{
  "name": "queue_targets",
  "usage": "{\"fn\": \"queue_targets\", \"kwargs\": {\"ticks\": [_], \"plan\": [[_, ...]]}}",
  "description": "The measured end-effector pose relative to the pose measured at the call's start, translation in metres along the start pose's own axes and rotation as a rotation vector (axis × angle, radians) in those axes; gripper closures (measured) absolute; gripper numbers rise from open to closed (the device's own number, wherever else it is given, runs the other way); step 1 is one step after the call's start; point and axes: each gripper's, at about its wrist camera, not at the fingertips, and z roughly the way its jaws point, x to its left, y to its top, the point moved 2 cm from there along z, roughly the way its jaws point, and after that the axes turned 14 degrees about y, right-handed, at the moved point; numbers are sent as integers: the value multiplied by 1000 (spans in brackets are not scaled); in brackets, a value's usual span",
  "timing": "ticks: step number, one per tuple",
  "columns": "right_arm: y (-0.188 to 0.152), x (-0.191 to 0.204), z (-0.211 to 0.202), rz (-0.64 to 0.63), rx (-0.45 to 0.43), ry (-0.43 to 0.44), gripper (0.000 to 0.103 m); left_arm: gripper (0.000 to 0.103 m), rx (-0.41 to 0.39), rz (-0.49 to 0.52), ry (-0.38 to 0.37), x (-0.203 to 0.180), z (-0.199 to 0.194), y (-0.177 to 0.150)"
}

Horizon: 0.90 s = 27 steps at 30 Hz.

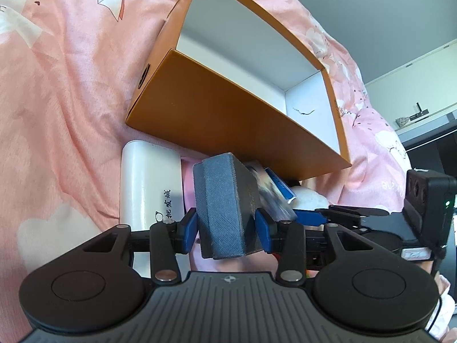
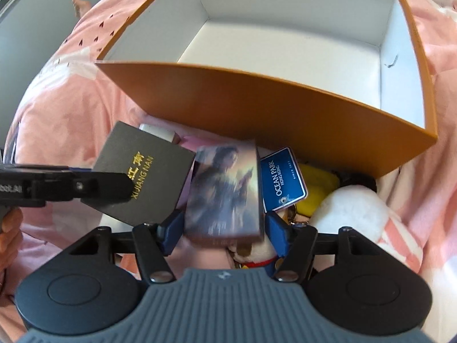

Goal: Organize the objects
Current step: 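Lift both held boxes and carry them over the orange box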

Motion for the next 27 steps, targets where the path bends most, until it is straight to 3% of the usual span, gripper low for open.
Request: {"fn": "queue_targets", "kwargs": {"ticks": [7,18,27], "plan": [[-5,0,-20,21,-60,30,42,65,-74,1,-16,-1,-26,7],[-8,16,-92,2,-180,99,43,66,-165,61,-76,-25,-68,30],[27,41,-151,-117,-347,82,43,65,-305,136,-80,-56,-94,72]]}}
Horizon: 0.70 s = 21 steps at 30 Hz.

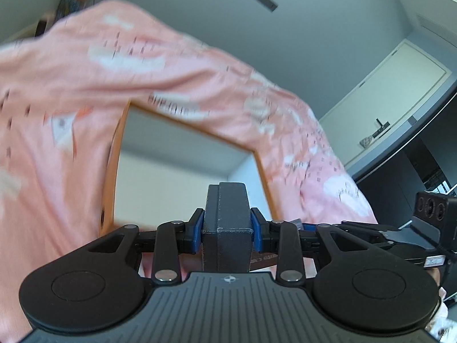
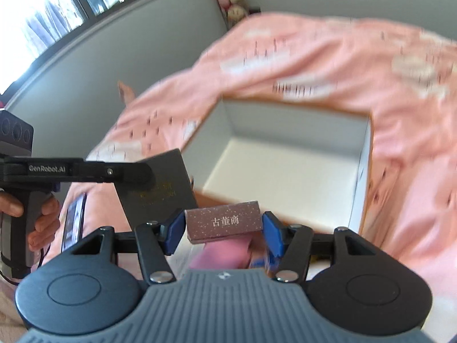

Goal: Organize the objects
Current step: 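Lift both held boxes and carry them over the orange box, then release the gray box into the orange box with the left gripper while the right lowers the card box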

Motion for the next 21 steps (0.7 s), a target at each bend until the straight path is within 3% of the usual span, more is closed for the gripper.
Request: {"fn": "queue_targets", "kwargs": {"ticks": [3,6,11,14,21], "plan": [[22,-6,-1,-28,-59,-39,43,66,-36,-5,23,-4,13,18],[37,-29,12,8,-80,-82,43,65,-34,-12,99,-4,45,28],[37,-81,65,103,-20,-154,43,66,45,-35,177,2,107,21],[28,-102,93,135,14,-188,43,66,52,-14,242,-1,131,17],[25,-122,117,118,38,-220,43,65,79,41,309,-10,164,4]]}}
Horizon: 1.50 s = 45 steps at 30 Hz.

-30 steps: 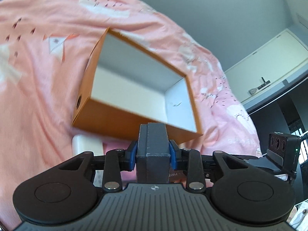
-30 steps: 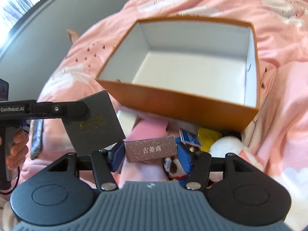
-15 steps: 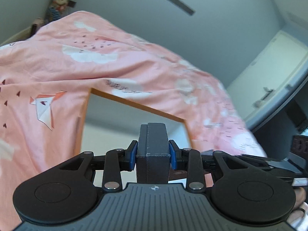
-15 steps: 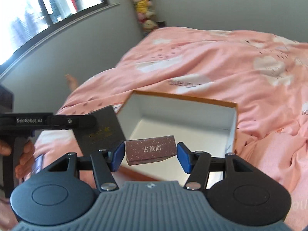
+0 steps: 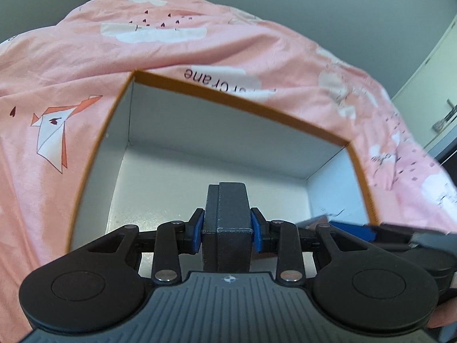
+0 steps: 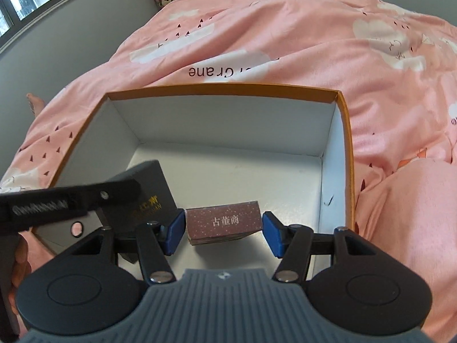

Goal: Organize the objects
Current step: 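Release the gray box into the orange box with the left gripper while the right lowers the card box, then stand the card box upright beside the gray box and open the right gripper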

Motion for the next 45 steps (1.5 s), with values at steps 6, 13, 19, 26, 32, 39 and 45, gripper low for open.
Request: {"fn": "queue_targets", "kwargs": {"ticks": [6,13,19,26,32,39,45], "plan": [[1,0,4,-23,-5,-10,43,65,47,28,7,-3,10,-8],[-7,0,-2,0,18,-11,43,52,34,92,130,2,1,-13],[-13,2,-6,11,46,-22,42,42,-8,204,205,-3,-8,-16],[-23,8,-5,11,126,-15,42,42,-90,138,66,11,-41,-2],[-25,9,10,62,206,14,42,36,-167,35,30,40,-65,18],[-21,17,39,79,275,80,42,36,-193,-23,23,59,-67,24],[-15,22,48,68,326,130,39,33,-216,-74,44,74,-65,25]]}}
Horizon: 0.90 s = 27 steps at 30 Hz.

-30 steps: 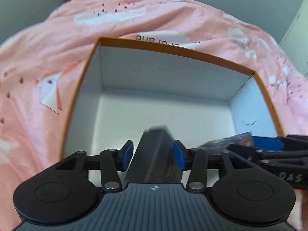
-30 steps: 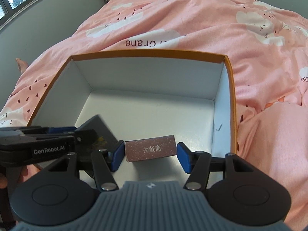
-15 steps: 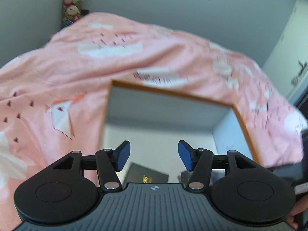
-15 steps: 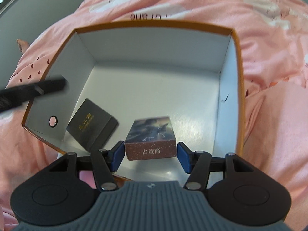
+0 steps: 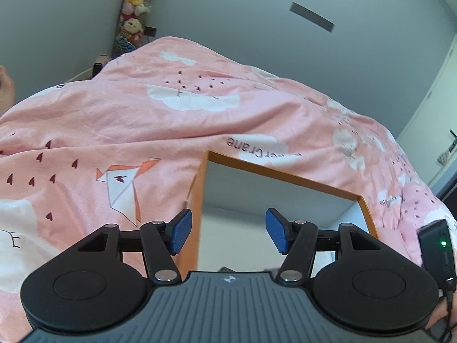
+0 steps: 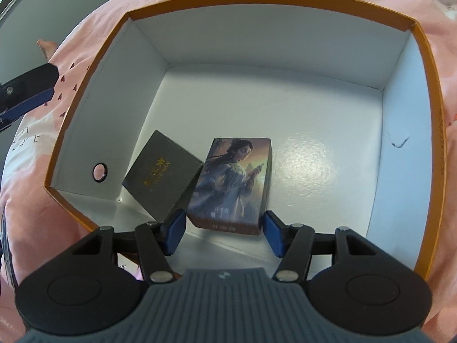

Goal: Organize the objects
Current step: 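Stand the card box upright beside the gray box and open the right gripper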

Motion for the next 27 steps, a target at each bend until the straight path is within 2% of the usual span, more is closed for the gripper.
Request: {"fn": "queue_targets", "kwargs": {"ticks": [3,7,11,12,16,19,21,23,27], "plan": [[6,3,-4,-19,-11,-4,31,33,7,-29,0,6,5,0],[16,1,-3,-16,-36,-23,34,35,22,-62,-5,10,10,-5],[22,-13,9,41,-29,-13,44,36,36,-89,-24,14,10,-10],[23,-16,12,54,-27,-15,52,36,38,-97,-28,16,10,-11],[29,-26,24,95,-8,14,59,36,47,-113,-46,19,11,-12],[31,-22,32,74,5,16,68,36,47,-124,-59,21,11,-13],[32,-16,37,52,22,27,78,36,47,-131,-67,22,10,-13],[34,-9,43,33,43,38,81,36,48,-137,-74,23,10,-14],[38,9,55,-21,68,37,81,36,50,-146,-84,26,10,-13]]}}
